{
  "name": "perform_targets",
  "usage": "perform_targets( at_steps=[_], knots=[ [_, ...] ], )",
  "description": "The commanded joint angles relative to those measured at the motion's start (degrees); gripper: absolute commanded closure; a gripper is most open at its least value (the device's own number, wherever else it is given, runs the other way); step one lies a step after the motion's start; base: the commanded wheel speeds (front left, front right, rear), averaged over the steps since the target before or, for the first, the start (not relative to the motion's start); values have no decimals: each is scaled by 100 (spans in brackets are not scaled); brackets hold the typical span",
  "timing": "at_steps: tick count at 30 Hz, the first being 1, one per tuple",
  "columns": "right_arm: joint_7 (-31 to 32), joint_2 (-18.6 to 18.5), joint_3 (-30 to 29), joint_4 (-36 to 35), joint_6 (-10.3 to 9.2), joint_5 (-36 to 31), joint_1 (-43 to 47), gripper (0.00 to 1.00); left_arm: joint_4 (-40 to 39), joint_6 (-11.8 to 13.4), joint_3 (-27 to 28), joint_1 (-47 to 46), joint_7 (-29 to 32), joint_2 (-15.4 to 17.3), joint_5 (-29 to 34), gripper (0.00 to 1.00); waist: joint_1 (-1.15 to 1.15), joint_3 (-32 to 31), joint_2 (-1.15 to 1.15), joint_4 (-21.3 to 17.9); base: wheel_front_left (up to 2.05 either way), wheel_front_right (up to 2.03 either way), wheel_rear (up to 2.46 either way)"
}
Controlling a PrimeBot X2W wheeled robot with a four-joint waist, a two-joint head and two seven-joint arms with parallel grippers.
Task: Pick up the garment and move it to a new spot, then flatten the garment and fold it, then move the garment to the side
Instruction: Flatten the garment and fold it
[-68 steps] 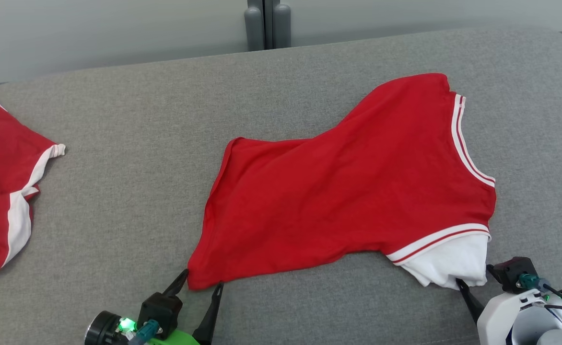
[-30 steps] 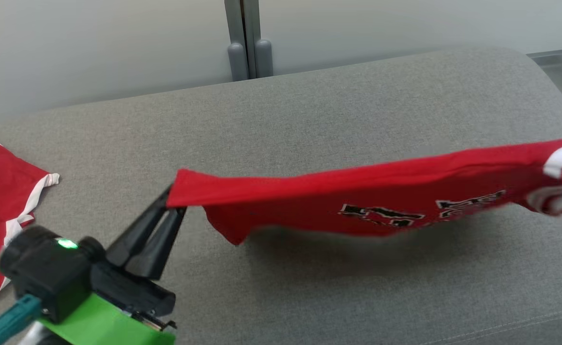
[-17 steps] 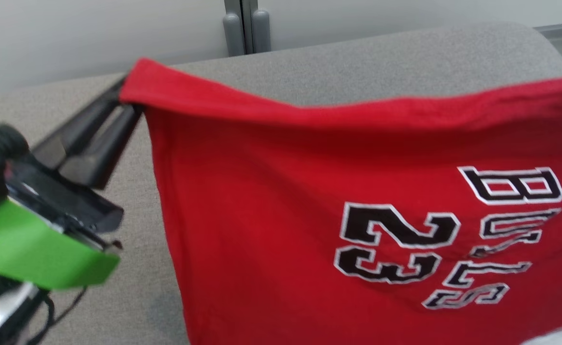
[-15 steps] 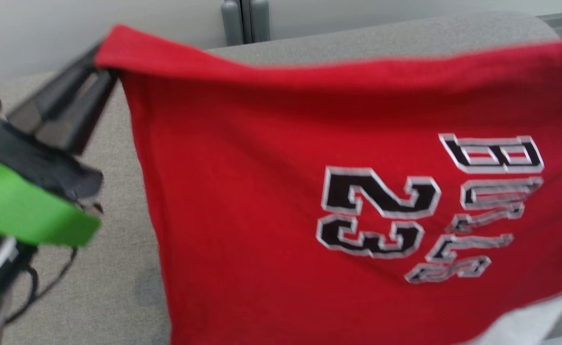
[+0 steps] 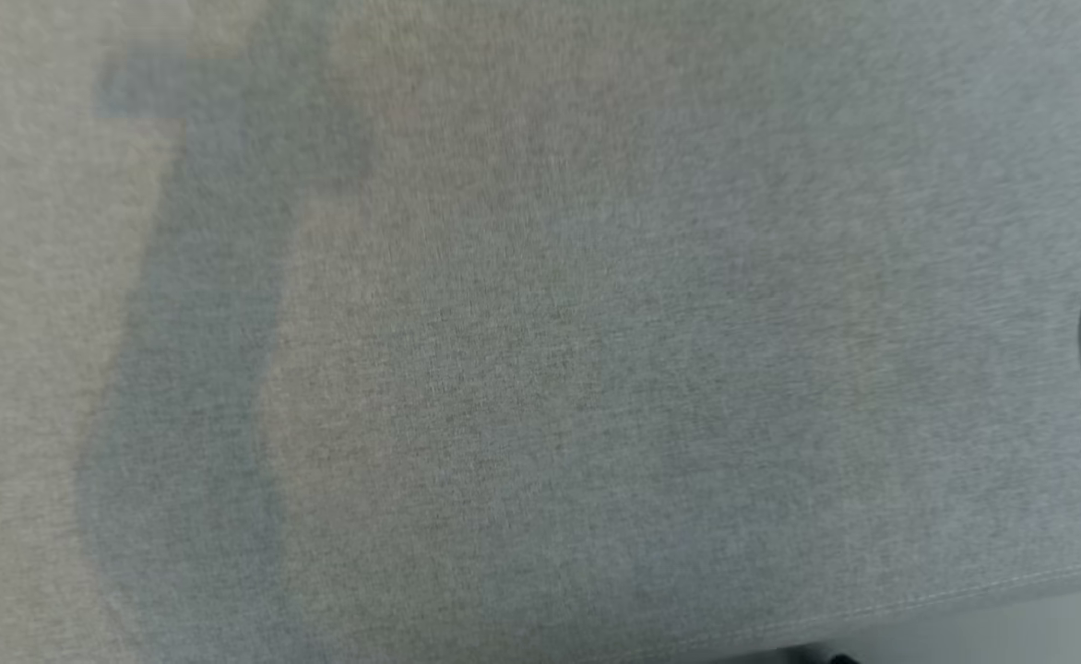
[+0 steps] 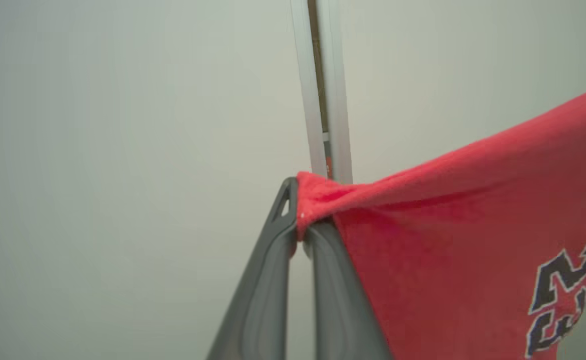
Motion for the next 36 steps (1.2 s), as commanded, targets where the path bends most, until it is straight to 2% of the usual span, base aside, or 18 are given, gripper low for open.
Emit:
perform_targets(
  at_steps=[1, 5, 9, 13, 19, 22, 29, 33, 36],
  knots=[
    [-369, 12, 48, 371, 0, 128, -221, 100, 267, -12, -71, -319, -423, 71, 238, 100, -1, 1049, -1, 165, 0, 0, 0],
    [-1328, 5, 432, 1433, 0, 547, -252, 100, 1252, -30, -403, -599, -1380, -153, 439, 100, -1, 1192, -1, 108, 0, 0, 0],
    [-1908, -7, 955, 1710, 0, 986, 484, 100, 1825, -39, -800, -107, -2073, -170, 286, 100, -1, 1034, -1, 6, 0, 0, 0],
    [-2124, -3, 1358, 1277, 0, 1382, 1997, 100, 1857, -38, -1385, 1057, -2467, -68, -12, 100, -1, 671, -1, -73, 0, 0, 0],
    [-1785, -236, 1399, -184, 0, 1860, 4709, 100, 1280, -14, -1657, 3354, -2638, 88, -371, 100, -1, -179, -1, -58, 0, 0, 0],
    [-1477, -318, 1146, -1045, -1, 2062, 6000, 100, 790, 173, -1767, 4506, -2650, 127, -434, 100, -1, -586, -1, -25, 0, 0, 0],
    [-517, -282, 594, -2627, 0, 2254, 8280, 100, -715, 897, -2057, 6600, -2312, 248, -563, 100, -1, -1304, -1, 31, 0, 0, 0],
    [25, -240, 322, -3168, 0, 2227, 9417, 100, -1552, 1339, -2258, 7542, -1992, 346, -580, 100, -1, -1474, -1, 98, 0, 0, 0],
    [306, -234, 256, -3286, 0, 2040, 10130, 100, -2017, 1581, -2355, 8066, -1787, 373, -692, 100, -1, -1495, -1, 143, 0, 0, 0]
  ],
)
